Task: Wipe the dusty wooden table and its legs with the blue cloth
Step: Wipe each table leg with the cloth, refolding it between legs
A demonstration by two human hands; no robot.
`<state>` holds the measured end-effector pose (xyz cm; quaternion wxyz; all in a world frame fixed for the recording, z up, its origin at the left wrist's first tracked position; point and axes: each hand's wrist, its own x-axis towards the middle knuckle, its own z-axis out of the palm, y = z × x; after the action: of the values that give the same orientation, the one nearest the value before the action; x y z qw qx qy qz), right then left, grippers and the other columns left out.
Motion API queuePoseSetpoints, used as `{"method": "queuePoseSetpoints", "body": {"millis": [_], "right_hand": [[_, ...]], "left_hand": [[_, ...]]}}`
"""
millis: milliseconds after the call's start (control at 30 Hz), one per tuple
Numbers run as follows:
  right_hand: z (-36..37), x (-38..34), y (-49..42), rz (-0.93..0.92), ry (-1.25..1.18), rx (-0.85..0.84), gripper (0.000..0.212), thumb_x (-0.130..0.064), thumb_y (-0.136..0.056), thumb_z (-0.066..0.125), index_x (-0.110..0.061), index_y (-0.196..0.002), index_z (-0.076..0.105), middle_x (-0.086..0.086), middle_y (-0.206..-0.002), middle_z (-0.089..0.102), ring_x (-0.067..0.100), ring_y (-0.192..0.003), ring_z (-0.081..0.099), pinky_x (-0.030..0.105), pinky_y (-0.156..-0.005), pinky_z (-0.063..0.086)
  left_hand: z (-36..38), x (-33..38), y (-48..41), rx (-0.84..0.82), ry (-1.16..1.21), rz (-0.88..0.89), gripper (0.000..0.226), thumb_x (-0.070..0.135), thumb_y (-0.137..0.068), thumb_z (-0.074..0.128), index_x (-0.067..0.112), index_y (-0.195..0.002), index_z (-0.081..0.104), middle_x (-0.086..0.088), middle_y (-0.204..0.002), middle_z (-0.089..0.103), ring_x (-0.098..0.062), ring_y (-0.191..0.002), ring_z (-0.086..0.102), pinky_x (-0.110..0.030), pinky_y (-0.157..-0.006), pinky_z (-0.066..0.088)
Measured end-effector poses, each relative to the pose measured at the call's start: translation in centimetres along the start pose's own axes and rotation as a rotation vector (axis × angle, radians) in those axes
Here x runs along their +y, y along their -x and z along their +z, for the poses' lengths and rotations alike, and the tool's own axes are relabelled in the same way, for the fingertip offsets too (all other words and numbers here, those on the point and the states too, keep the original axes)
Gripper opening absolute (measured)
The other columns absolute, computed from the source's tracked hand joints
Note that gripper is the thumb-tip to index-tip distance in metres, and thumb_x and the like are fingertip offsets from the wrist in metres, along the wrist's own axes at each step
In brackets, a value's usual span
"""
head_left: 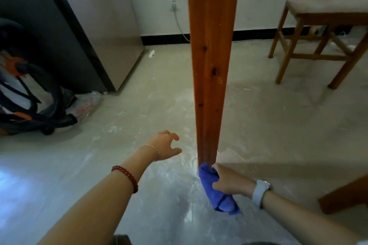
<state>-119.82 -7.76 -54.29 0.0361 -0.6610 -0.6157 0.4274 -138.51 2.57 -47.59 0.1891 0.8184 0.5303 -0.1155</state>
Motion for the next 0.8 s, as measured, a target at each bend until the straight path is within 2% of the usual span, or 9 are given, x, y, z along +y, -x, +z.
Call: {"method": "queuePoseSetpoints", "body": {"millis": [67, 133, 200, 333, 433, 500, 600, 700, 800], "right_hand": [[0.6, -2.2, -1.3, -0.024, 0.018, -0.010, 0.018, -0.015, -0.080, 0.051, -0.019, -0.086, 0.034, 0.000, -0.077, 0.044, 0.021, -0.081, 0.047, 0.027, -0.060, 0.033], [1.0, -4.9, -3.2, -0.044, -0.013, 0.040, 0.017, -0.018, -0.077, 0.049, -0.025, -0.078, 0.034, -0.003, -0.074, 0.041, 0.020, -0.079, 0.045, 0.028, -0.061, 0.033], [1.5, -7.8, -5.4, -0.054, -0.060, 0.148, 0.018, -0.017, -0.077, 0.049, -0.018, -0.094, 0.044, 0.002, -0.084, 0.050, 0.023, -0.082, 0.050, 0.031, -0.067, 0.036], [2.1, -13.5, -10.6, -0.017, -0.162, 0.432, 0.033, -0.011, -0.083, 0.049, -0.007, -0.115, 0.044, 0.012, -0.107, 0.055, 0.029, -0.100, 0.054, 0.033, -0.079, 0.040], [1.3, -17.5, -14.4, 0.046, -0.273, 0.592, 0.020, -0.010, -0.084, 0.047, -0.011, -0.103, 0.042, 0.009, -0.098, 0.052, 0.026, -0.086, 0.051, 0.027, -0.061, 0.035], [0.2, -19.7, -16.6, 0.109, -0.352, 0.726, 0.025, -0.010, -0.085, 0.046, -0.010, -0.110, 0.043, 0.011, -0.106, 0.053, 0.022, -0.082, 0.048, 0.026, -0.060, 0.031], [-2.4, -22.4, -19.1, 0.177, -0.329, 0.914, 0.040, -0.011, -0.087, 0.046, -0.012, -0.126, 0.040, 0.011, -0.122, 0.050, 0.025, -0.089, 0.052, 0.023, -0.065, 0.029], [-5.2, -23.4, -21.0, 0.221, -0.270, 1.012, 0.043, -0.010, -0.087, 0.048, -0.014, -0.129, 0.041, 0.012, -0.126, 0.048, 0.031, -0.105, 0.052, 0.024, -0.071, 0.031], [-8.6, -23.0, -22.4, 0.228, -0.228, 1.119, 0.039, -0.008, -0.085, 0.049, -0.010, -0.123, 0.045, 0.015, -0.122, 0.049, 0.033, -0.106, 0.050, 0.028, -0.073, 0.035]], "left_hand": [[-0.7, -3.0, -0.1, 0.027, -0.110, 0.013, 0.045, 0.042, -0.090, 0.046, 0.022, -0.131, 0.044, -0.006, -0.137, 0.043, -0.025, -0.123, 0.044, -0.040, -0.103, 0.037], [-0.8, -5.8, -0.2, 0.115, -0.130, 0.026, 0.041, 0.039, -0.093, 0.043, 0.022, -0.129, 0.045, -0.005, -0.133, 0.046, -0.025, -0.120, 0.047, -0.039, -0.099, 0.041], [-0.8, -8.5, -0.6, 0.235, -0.049, 0.024, 0.038, 0.036, -0.094, 0.041, 0.022, -0.128, 0.046, -0.003, -0.129, 0.050, -0.023, -0.116, 0.050, -0.037, -0.092, 0.044], [-1.9, -14.1, -2.5, 0.415, 0.177, 0.009, 0.034, 0.030, -0.093, 0.041, 0.021, -0.125, 0.049, -0.003, -0.124, 0.054, -0.024, -0.110, 0.055, -0.035, -0.085, 0.048], [-3.3, -17.5, -3.9, 0.486, 0.296, 0.012, 0.031, 0.027, -0.093, 0.041, 0.020, -0.121, 0.053, -0.004, -0.120, 0.056, -0.026, -0.106, 0.056, -0.034, -0.081, 0.049], [-4.3, -19.1, -4.8, 0.509, 0.340, 0.030, 0.030, 0.027, -0.093, 0.041, 0.021, -0.120, 0.054, -0.003, -0.119, 0.056, -0.025, -0.104, 0.056, -0.033, -0.079, 0.049], [-6.1, -20.8, -6.2, 0.504, 0.387, 0.046, 0.030, 0.028, -0.093, 0.041, 0.021, -0.120, 0.053, -0.003, -0.121, 0.054, -0.024, -0.106, 0.055, -0.034, -0.081, 0.049], [-8.1, -21.7, -8.0, 0.513, 0.452, 0.049, 0.031, 0.025, -0.092, 0.044, 0.018, -0.121, 0.053, -0.006, -0.122, 0.054, -0.026, -0.112, 0.051, -0.036, -0.088, 0.047], [-9.5, -21.6, -10.2, 0.496, 0.497, 0.064, 0.032, 0.023, -0.091, 0.045, 0.016, -0.121, 0.053, -0.007, -0.124, 0.053, -0.026, -0.113, 0.050, -0.037, -0.093, 0.043]]}}
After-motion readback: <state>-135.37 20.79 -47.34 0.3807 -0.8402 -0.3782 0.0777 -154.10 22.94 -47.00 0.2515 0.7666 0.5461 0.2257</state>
